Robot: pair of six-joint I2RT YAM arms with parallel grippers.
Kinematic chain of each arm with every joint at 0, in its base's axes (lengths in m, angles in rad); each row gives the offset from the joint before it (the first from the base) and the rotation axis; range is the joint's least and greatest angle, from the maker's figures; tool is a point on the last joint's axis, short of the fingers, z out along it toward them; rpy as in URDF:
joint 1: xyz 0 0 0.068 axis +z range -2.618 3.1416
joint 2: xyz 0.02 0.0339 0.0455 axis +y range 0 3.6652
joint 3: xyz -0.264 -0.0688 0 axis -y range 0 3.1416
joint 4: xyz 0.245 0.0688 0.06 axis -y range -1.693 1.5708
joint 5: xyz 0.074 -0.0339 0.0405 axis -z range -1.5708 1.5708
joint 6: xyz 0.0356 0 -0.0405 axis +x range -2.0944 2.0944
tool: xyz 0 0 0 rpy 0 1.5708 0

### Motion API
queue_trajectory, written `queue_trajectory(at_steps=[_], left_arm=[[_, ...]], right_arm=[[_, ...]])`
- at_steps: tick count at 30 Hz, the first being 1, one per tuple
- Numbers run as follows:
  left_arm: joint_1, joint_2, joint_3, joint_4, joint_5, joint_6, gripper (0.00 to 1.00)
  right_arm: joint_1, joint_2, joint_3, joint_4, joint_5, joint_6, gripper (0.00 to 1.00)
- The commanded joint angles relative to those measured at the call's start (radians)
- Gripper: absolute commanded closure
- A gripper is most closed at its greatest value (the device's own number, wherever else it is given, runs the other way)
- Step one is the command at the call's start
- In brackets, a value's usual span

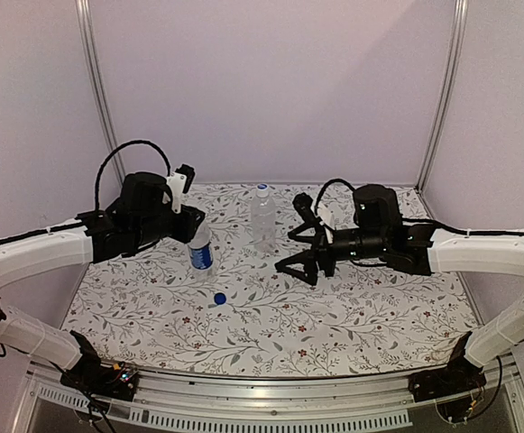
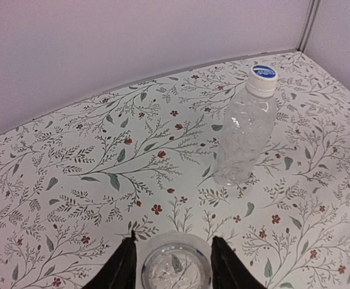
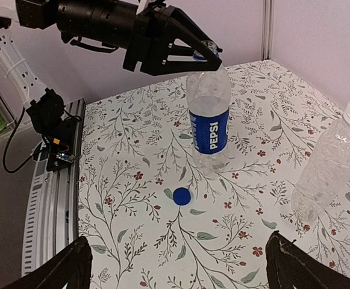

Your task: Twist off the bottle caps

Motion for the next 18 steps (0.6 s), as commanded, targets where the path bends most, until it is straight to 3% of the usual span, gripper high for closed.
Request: queue_trajectory(at_steps=[1,5,10,18], left_arm=[[0.020,-0.014,0.005,0.017,0.005,-0.008,0.53],[0.024,-0.024,0.007,0.028,0.013,-0.019,0.32],[0.025,-0.051,0.010,0.043,0.033,-0.021,0.17],[0.023,-0.083,0.039,0.065,0.127,0.002,0.07]], right_arm=[[-0.007,0.014,-0.011,-0.006,0.020,0.007,0.01],[-0.007,0.011,-0.012,-0.009,0.029,0.010,0.01],[-0.007,0.008,-0.012,-0.009,0.041,0.017,0.01],[-0.008,0.016,-0.005,-0.011,0.134,0.049,0.01]])
